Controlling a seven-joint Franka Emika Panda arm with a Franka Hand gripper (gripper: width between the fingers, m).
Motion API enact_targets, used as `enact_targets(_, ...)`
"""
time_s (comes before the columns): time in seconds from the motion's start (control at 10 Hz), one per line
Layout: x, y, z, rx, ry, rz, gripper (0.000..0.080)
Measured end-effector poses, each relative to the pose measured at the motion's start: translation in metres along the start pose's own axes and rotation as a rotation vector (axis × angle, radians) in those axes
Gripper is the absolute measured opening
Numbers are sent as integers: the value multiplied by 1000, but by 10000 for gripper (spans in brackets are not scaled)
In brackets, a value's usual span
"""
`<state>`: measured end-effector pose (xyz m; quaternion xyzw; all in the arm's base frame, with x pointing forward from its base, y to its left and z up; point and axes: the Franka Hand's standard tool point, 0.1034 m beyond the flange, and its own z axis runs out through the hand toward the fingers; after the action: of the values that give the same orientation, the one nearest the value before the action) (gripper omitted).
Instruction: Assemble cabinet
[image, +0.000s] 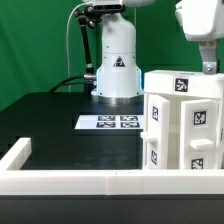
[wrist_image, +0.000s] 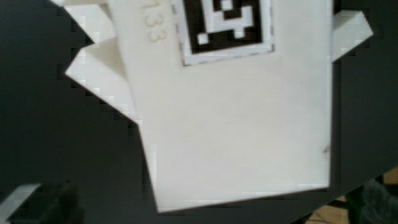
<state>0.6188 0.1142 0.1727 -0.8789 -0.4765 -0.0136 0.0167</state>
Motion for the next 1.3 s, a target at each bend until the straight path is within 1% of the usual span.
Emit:
enact_targets(0.2, -7, -4, 8, 3, -5, -5, 796)
enact_targets(0.3, -12, -4, 12, 4, -7, 1, 796)
enact_targets(0.5, -19, -2, 18, -3, -4, 11, 796)
enact_targets(0.7, -21, -2, 20, -2, -6, 17, 796)
enact_targets(0.8, -21, -2, 21, -3, -5, 21, 685)
enact_targets(0.9, -22, -2, 21, -3, -6, 23, 556)
enact_targets(1.3, -24, 0, 21, -5, -4, 67, 561)
